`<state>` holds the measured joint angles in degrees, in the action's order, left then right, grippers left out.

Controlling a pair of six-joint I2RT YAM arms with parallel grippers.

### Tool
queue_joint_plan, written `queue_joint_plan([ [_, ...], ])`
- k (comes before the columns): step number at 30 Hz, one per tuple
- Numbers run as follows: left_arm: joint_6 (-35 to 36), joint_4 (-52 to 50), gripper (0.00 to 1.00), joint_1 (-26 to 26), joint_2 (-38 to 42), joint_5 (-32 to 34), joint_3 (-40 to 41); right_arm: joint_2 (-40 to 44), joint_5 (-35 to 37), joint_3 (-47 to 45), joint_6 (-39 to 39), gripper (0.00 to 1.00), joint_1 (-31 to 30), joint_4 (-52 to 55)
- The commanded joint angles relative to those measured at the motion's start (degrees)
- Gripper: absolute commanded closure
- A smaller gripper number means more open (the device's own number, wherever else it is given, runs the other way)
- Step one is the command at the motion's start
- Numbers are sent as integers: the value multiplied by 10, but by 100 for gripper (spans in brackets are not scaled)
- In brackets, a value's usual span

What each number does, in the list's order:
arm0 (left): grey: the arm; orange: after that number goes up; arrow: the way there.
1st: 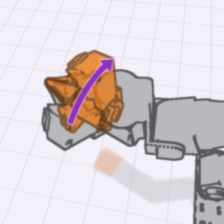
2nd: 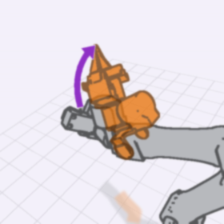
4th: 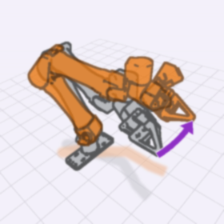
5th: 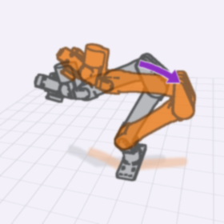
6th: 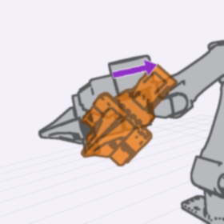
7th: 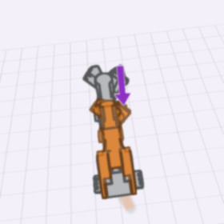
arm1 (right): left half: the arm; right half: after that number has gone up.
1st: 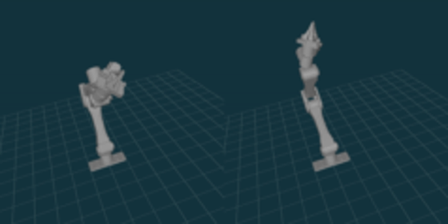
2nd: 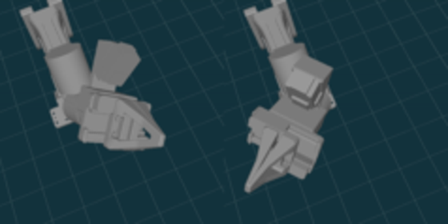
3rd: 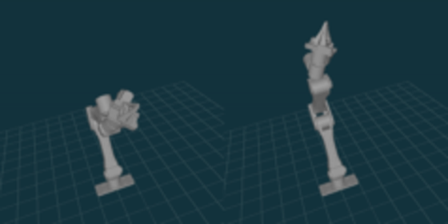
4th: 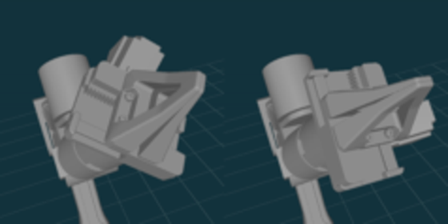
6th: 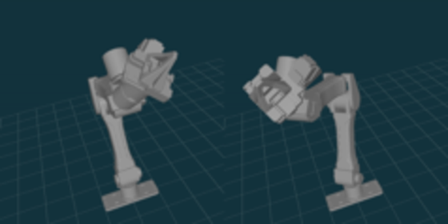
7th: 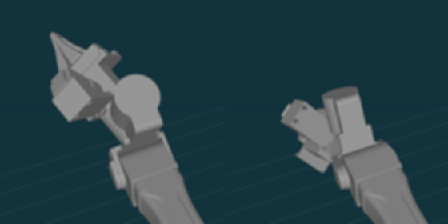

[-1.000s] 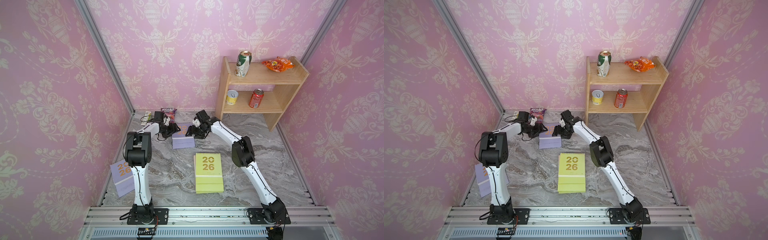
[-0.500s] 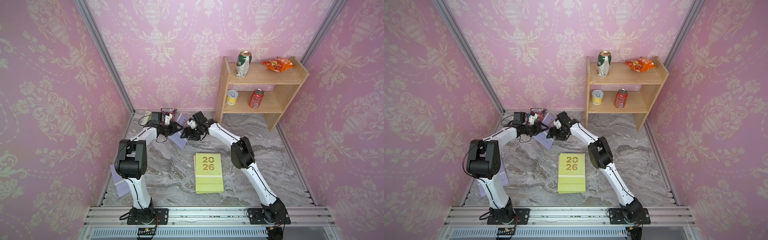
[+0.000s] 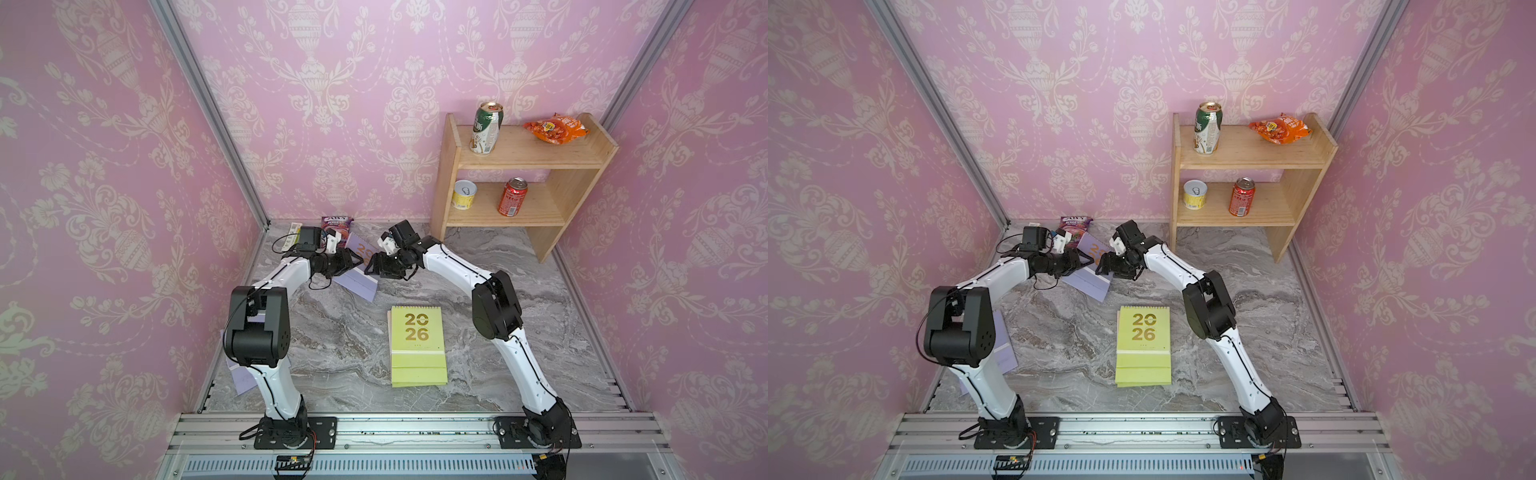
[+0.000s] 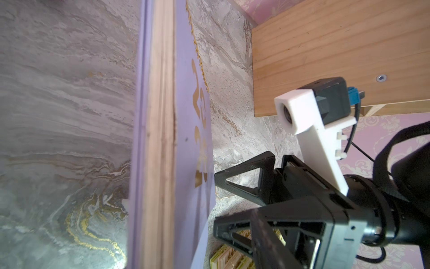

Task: Stack the calendars
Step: Pick up the calendar at the center of the board, then place the calendar at the calendar.

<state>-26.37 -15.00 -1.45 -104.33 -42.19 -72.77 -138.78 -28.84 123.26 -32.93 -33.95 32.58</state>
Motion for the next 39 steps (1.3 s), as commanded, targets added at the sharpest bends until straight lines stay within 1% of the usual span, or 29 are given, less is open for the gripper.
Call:
queue_joint_plan([
  [1,24,-6,100,1,45,4,7,70,18,-38,15,29,0,-34],
  [4,23,-3,100,2,65,6,14,115,26,-84,15,29,5,-49],
  [9,0,37,100,3,104,-11,43,210,28,-208,-4,29,20,-111],
  [16,-65,143,100,3,163,-67,99,346,-15,-402,-67,29,43,-240],
  [22,-116,218,100,2,219,-105,145,429,-68,-529,-127,30,55,-372],
  [26,-144,255,100,1,248,-126,175,460,-91,-591,-149,30,56,-442],
  [29,-155,274,100,-1,267,-135,196,469,-100,-615,-167,30,56,-488],
  [35,-166,285,100,-7,304,-149,227,465,-107,-648,-203,30,56,-582],
  [39,-169,286,100,-7,326,-151,240,455,-108,-645,-209,30,52,-594],
])
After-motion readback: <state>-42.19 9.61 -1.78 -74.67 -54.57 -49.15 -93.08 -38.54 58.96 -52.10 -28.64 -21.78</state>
